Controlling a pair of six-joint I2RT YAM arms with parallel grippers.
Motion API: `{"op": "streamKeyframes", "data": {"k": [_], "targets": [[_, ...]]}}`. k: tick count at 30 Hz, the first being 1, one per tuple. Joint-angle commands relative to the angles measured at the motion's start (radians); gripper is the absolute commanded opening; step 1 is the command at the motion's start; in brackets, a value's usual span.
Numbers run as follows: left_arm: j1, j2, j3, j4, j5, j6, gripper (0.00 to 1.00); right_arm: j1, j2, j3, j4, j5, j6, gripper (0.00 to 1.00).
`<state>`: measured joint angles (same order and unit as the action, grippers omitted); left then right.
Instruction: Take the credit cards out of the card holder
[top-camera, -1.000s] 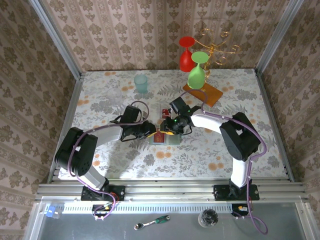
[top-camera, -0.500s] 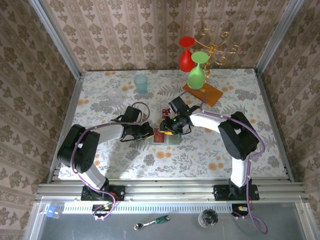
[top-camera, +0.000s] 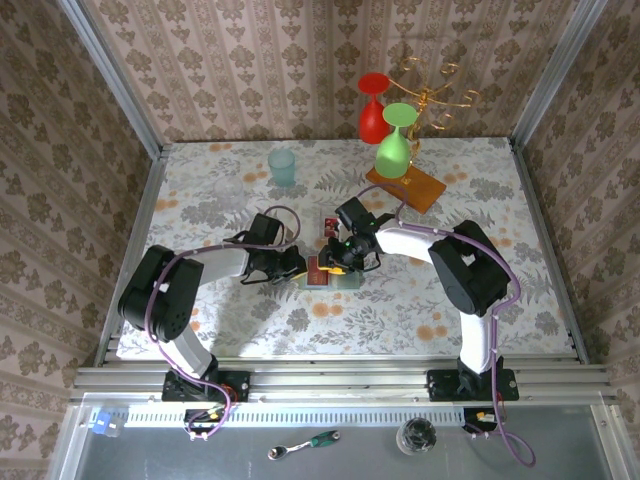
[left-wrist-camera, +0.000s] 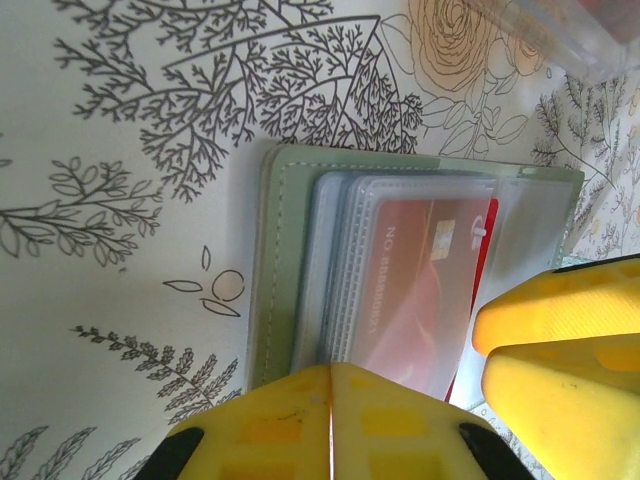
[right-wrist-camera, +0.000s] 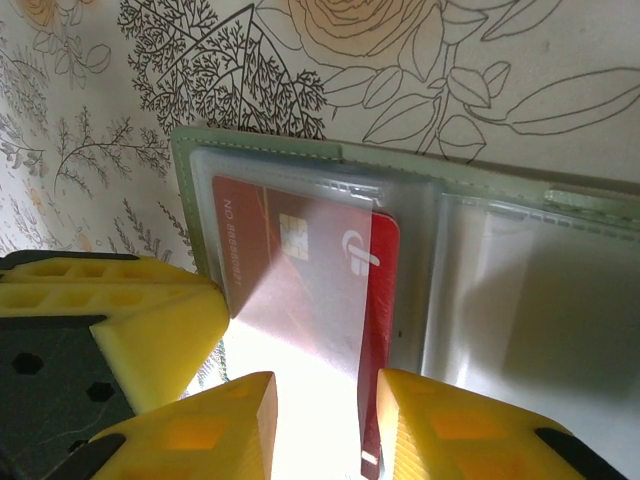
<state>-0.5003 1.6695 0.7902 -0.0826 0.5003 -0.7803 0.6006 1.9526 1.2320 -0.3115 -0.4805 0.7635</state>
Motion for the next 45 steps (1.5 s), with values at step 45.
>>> {"op": "streamKeyframes", "data": {"k": [45], "targets": [[-0.007, -0.035, 0.067, -0.069, 0.004, 0.033, 0.10, 0.008, -0.045, 0.014, -0.043, 0.048, -0.048, 0.34]]}}
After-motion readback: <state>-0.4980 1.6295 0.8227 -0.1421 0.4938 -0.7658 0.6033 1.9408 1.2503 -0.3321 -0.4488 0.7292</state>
